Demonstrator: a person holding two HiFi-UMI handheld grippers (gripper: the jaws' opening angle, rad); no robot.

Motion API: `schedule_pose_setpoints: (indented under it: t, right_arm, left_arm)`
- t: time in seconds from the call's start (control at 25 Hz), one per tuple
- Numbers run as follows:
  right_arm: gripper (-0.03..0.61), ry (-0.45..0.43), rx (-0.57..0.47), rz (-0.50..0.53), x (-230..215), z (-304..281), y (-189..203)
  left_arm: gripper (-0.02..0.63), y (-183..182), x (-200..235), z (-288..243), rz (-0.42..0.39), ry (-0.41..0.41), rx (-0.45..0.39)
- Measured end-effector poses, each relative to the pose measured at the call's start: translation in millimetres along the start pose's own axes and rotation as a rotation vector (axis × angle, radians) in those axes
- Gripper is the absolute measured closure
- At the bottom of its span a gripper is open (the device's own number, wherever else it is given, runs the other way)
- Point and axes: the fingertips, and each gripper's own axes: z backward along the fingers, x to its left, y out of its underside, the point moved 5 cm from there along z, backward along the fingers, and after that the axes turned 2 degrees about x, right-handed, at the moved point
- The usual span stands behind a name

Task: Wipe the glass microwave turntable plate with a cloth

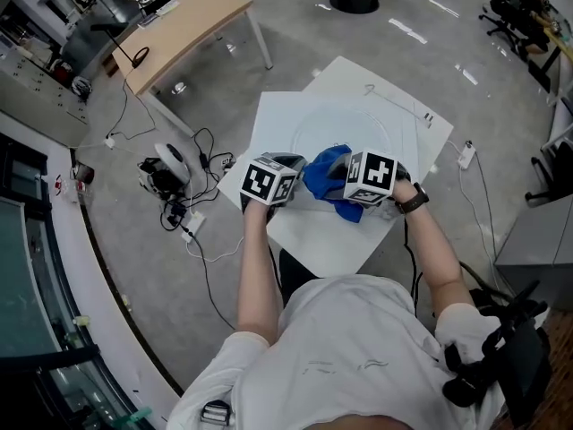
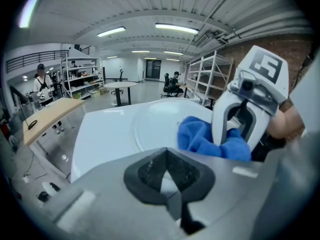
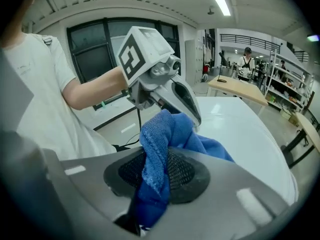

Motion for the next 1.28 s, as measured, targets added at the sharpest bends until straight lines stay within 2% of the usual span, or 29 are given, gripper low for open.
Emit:
schedule_pose_setpoints:
  t: [0.32,0.48,0.64,0.8,0.92,1.04,1.16,1.28]
  right_arm:
    - [0.477,0.035,0.04,-0.048,-65.1,-3.8,-23.4]
    - [0.476,0.028,0.04,-0.098,-100.2,-8.7,-26.9]
    - [0.476,0.206,-0.009,-0.182,-147.8,1.3,-19.1]
    - [0.476,0.334,0.007,-0.27,-171.5,31.9,13.8]
    - [0.476,0.39,0.065,-0.251,-169.6,61.9,37.1]
    - [0.476,0.404,0.151,-0.204,-152.9,88.6,65.1]
    - [0.476,0.364,0.21,-0.18,-122.3,104.1,90.6]
    - [0.476,0.283,0.227,-0.128,-83.0,103.8,97.8]
  left_arm:
    - [0.615,3.7,-1.7,-2.6,-0.023,0.09,0.026]
    - [0.615,2.6,0.4,-3.2,-0.03,0.111,0.031]
    - [0.615,1.0,-0.9,-0.9,-0.035,0.106,0.037]
    - [0.615,1.6,-1.9,-2.1,-0.026,0.102,0.038]
    - [0.615,-3.3,1.3,-1.3,-0.028,0.093,0.032]
    - [0.615,-6.5,1.6,-3.0,-0.02,0.062,0.022]
    - [0.615,-7.3,0.7,-5.0,0.002,0.041,0.025]
    - [0.615,-7.9,0.8,-5.6,0.006,0.039,0.027]
